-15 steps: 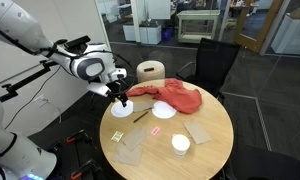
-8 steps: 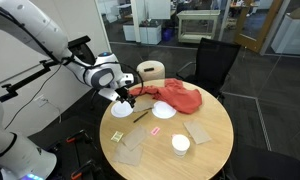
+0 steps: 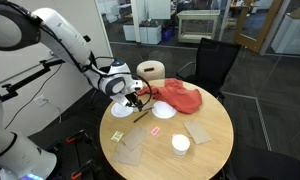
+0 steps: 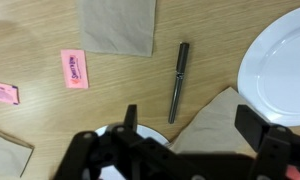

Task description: Pick the pen up from the table and place it in the mug

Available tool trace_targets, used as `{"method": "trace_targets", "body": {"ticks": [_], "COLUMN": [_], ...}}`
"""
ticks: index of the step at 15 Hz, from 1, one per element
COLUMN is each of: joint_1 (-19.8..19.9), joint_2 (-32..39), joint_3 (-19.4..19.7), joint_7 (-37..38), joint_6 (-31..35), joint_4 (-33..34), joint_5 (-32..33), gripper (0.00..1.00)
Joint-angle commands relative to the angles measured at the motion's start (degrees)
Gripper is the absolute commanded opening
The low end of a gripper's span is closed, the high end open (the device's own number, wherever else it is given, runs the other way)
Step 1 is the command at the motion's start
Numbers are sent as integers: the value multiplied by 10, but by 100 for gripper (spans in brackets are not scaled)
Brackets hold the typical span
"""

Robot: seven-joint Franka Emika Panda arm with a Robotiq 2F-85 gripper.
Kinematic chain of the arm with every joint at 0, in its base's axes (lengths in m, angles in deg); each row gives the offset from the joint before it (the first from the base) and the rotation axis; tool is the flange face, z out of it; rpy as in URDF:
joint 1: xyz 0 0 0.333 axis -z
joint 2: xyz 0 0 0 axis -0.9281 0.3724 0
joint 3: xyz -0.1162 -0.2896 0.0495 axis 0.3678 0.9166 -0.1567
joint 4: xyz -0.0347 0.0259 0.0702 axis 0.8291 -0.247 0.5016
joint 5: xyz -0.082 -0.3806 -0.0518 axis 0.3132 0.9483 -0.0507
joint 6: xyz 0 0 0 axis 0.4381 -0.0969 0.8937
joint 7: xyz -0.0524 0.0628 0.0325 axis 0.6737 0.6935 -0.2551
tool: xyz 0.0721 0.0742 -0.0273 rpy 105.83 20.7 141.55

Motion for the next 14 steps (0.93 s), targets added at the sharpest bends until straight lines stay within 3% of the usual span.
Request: {"method": "trace_targets", "body": {"ticks": [1, 14], "joint_1": [-10, -14], "joint_2": [49, 153], "joint_3": [5, 9], "joint_7": [7, 7], "joint_6": [4, -4], "joint_4": [49, 129], "joint_5": [-20, -45], "gripper": [100, 100]}}
